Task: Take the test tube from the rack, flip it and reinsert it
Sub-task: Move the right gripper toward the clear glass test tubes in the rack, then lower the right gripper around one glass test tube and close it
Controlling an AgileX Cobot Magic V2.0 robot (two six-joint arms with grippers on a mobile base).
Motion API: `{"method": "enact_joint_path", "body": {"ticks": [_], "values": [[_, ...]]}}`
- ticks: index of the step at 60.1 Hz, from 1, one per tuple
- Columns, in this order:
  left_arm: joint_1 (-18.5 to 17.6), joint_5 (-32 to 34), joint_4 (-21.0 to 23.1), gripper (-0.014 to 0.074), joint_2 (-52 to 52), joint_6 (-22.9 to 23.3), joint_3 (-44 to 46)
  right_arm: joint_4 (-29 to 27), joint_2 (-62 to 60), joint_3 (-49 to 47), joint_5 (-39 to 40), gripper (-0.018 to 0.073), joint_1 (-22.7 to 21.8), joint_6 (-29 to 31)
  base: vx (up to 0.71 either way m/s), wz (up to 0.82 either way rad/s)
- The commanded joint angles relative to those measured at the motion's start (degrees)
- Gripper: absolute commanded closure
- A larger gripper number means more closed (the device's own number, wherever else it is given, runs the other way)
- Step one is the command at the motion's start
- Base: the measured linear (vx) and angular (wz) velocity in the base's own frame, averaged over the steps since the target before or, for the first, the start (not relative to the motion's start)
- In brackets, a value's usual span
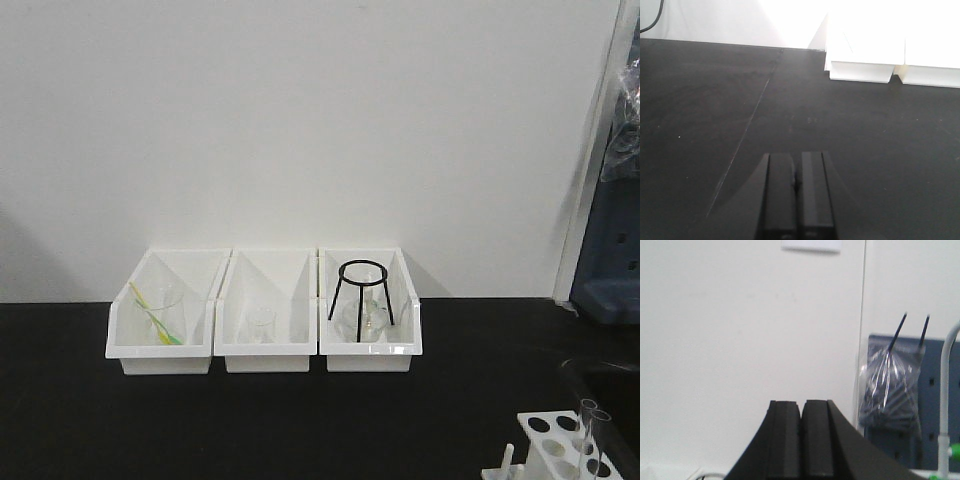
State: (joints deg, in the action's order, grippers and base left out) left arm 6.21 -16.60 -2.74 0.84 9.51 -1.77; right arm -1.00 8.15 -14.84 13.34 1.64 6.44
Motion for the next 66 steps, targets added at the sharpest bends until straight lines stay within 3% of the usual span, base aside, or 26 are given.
{"method": "enact_joint_path", "body": {"ticks": [1,15,34,40,55,66], "values": [[-0.21,5.03,0.21,0.0603,0.17,0.01,-0.11,-4.04,12.52,-9.99,4.37,0.0568,0.04,5.64,0.0,0.0],[-0.21,5.03,0.21,0.0603,0.17,0.01,-0.11,-10.44,34.59,-20.82,3.22,0.0568,0.24,5.6,0.0,0.0],[-0.21,5.03,0.21,0.0603,0.17,0.01,-0.11,-10.15,37.36,-21.55,4.1,0.0507,0.24,6.52,0.0,0.0],[-0.21,5.03,0.21,0.0603,0.17,0.01,-0.11,-10.09,37.36,-21.55,3.99,0.0427,0.24,6.52,0.0,0.0],[-0.21,5.03,0.21,0.0603,0.17,0.01,-0.11,-10.2,37.36,-21.55,3.97,0.0048,0.24,6.47,0.0,0.0],[-0.21,5.03,0.21,0.0603,0.17,0.01,-0.11,-10.8,37.36,-21.55,4.3,-0.0084,0.24,4.46,0.0,0.0]]}}
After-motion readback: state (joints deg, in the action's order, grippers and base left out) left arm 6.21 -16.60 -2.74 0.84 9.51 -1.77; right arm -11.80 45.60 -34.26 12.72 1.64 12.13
